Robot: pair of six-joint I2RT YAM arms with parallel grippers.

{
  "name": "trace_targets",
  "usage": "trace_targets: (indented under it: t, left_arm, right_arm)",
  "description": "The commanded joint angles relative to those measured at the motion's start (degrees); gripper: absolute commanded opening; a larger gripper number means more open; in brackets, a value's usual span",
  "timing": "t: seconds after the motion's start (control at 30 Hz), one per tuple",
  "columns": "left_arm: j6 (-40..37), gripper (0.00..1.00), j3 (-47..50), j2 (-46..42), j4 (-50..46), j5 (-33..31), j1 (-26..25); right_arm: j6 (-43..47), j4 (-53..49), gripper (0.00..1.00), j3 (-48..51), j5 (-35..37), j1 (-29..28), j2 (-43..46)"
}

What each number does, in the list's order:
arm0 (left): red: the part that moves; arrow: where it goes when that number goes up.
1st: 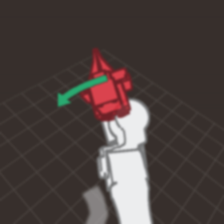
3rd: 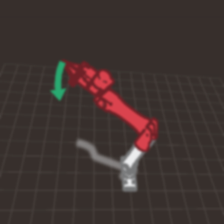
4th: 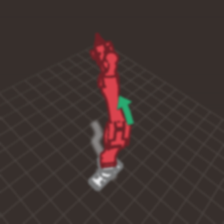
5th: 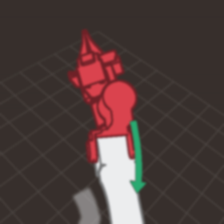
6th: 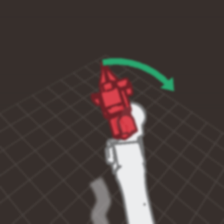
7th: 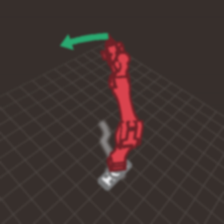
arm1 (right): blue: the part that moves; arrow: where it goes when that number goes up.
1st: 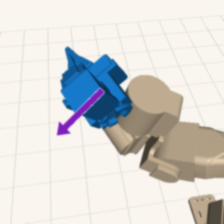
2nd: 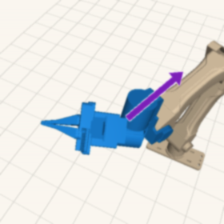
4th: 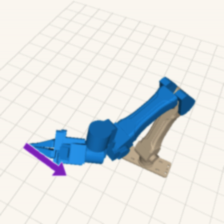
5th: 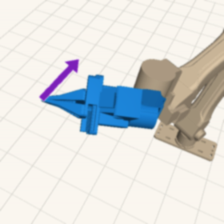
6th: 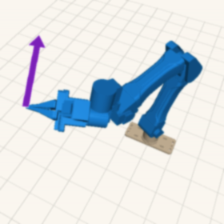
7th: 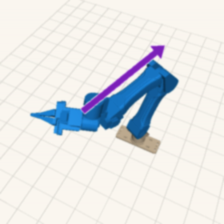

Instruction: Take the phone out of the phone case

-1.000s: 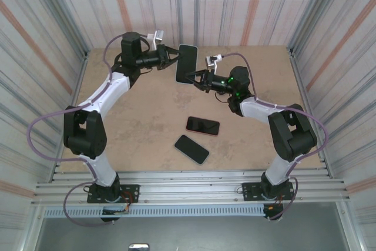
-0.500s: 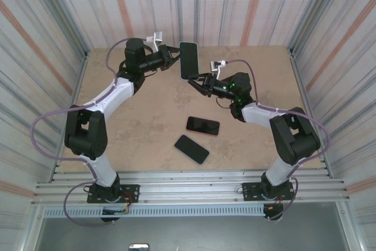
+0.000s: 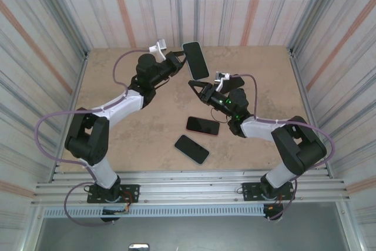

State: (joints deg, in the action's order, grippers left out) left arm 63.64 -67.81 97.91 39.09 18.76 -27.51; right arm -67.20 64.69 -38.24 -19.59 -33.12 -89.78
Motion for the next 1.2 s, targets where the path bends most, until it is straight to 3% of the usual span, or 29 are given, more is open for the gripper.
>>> trace_targets:
  t: [0.0,0.43,0.9,1.17]
  left_arm:
    - [2.93,0.0,1.54,-4.48,9.17,-5.91,-1.03]
    - [7.44,0.0,2.9,-4.59,11.27,-6.17,-1.85]
    - [11.99,0.0,2.69,-4.04,14.08,-3.94,-1.85]
    - [17.86,0.0,0.46,-3.34,14.78,0.29,-1.85]
  right_arm:
    - [1.15,5.04,0.45,0.57,5.61,-0.59,1.19]
    - [-1.96,8.59,0.26,-0.39,4.55,0.07,-0.15]
    - [-3.52,10.72,0.16,-1.13,2.21,1.7,-1.12]
    - [2.42,7.69,0.1,-1.95,-1.5,2.66,-1.51]
